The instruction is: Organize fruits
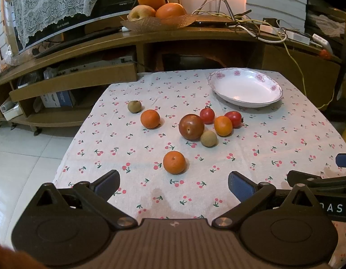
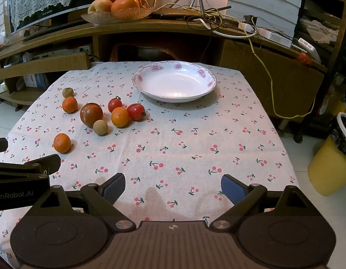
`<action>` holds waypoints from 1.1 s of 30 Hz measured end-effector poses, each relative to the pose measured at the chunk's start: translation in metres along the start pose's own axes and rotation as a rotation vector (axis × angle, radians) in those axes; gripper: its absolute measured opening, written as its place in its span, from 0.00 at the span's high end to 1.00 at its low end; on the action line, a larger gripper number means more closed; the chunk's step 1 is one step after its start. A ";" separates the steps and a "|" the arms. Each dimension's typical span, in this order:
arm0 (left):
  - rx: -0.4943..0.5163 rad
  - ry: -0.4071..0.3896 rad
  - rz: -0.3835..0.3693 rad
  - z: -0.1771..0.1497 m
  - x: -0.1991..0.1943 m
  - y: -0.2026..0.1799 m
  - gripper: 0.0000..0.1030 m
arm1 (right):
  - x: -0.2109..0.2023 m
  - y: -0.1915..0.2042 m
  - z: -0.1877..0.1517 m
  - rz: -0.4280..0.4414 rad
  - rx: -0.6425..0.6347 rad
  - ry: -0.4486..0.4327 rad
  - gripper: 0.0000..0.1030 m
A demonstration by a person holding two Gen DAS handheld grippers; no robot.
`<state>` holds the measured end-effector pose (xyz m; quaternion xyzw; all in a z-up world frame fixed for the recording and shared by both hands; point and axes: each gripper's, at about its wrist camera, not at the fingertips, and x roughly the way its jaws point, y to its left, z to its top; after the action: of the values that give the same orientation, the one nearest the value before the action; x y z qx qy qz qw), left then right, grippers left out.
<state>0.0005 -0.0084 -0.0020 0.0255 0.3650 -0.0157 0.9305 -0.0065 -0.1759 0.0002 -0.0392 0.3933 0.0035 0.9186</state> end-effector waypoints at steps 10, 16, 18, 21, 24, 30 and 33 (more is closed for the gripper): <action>0.006 -0.004 0.001 0.000 0.000 0.000 0.00 | 0.000 0.000 0.001 0.000 0.001 0.003 0.10; 0.019 -0.015 0.000 0.000 0.000 0.000 0.00 | 0.000 0.001 0.000 0.002 -0.001 0.006 0.10; 0.024 -0.019 0.001 0.001 0.000 -0.001 0.00 | 0.000 0.001 0.000 0.001 0.000 0.006 0.10; 0.038 -0.028 -0.004 0.001 0.001 -0.002 0.00 | 0.001 0.001 0.002 0.003 0.001 0.012 0.11; 0.051 -0.044 -0.005 0.002 0.001 -0.001 0.00 | 0.001 0.001 0.004 0.010 0.001 0.016 0.11; 0.098 -0.051 0.015 0.008 0.011 0.001 0.00 | 0.006 0.003 0.013 0.044 -0.026 0.011 0.14; 0.122 -0.046 0.014 0.010 0.018 0.001 0.00 | 0.010 0.004 0.020 0.051 -0.049 0.004 0.14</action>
<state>0.0210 -0.0085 -0.0068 0.0841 0.3417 -0.0320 0.9355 0.0148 -0.1705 0.0060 -0.0515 0.3958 0.0366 0.9161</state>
